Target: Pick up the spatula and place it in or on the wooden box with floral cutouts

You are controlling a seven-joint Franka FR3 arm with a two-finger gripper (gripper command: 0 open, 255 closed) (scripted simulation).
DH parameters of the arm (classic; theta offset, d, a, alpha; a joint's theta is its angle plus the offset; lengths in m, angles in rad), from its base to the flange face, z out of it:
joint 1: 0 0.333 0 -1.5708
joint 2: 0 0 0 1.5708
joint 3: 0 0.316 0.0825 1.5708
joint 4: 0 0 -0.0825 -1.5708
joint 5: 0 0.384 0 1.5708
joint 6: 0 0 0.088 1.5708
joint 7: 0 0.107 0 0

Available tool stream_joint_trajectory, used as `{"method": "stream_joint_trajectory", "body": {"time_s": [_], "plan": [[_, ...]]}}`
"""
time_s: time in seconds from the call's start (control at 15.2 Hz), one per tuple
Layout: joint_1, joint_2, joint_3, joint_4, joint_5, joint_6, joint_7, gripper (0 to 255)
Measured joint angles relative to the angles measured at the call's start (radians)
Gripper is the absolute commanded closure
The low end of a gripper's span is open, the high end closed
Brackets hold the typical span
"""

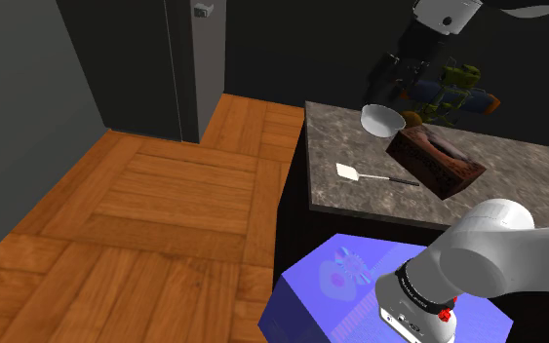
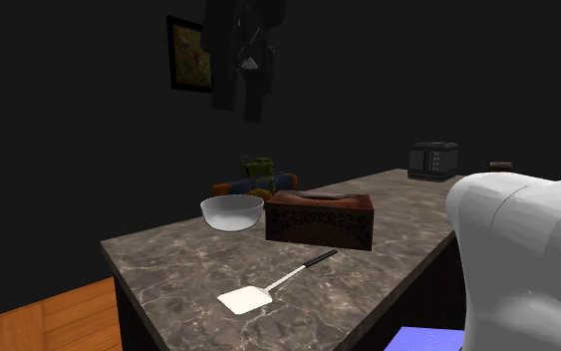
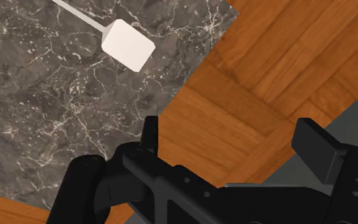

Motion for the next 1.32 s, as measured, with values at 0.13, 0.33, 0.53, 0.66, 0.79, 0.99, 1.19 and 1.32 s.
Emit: {"method": "stream_joint_trajectory", "body": {"time_s": [0.13,0.33,0.53,0.66,0.79,0.99,1.19,1.32], "plan": [[0.005,-0.008,-0.003,-0.017,-0.004,0.005,-0.017,0],[0.02,-0.045,-0.049,-0.094,-0.045,0.022,-0.135,0],[0.038,-0.076,-0.096,-0.182,-0.097,0.054,-0.268,0],[0.048,-0.077,-0.135,-0.231,-0.137,0.086,-0.362,0],[0.049,-0.093,-0.18,-0.287,-0.186,0.114,-0.459,0],[0.056,-0.082,-0.246,-0.344,-0.259,0.166,-0.6,0],[0.058,-0.067,-0.312,-0.404,-0.337,0.228,-0.734,0],[0.049,-0.064,-0.36,-0.44,-0.396,0.26,-0.829,0]]}}
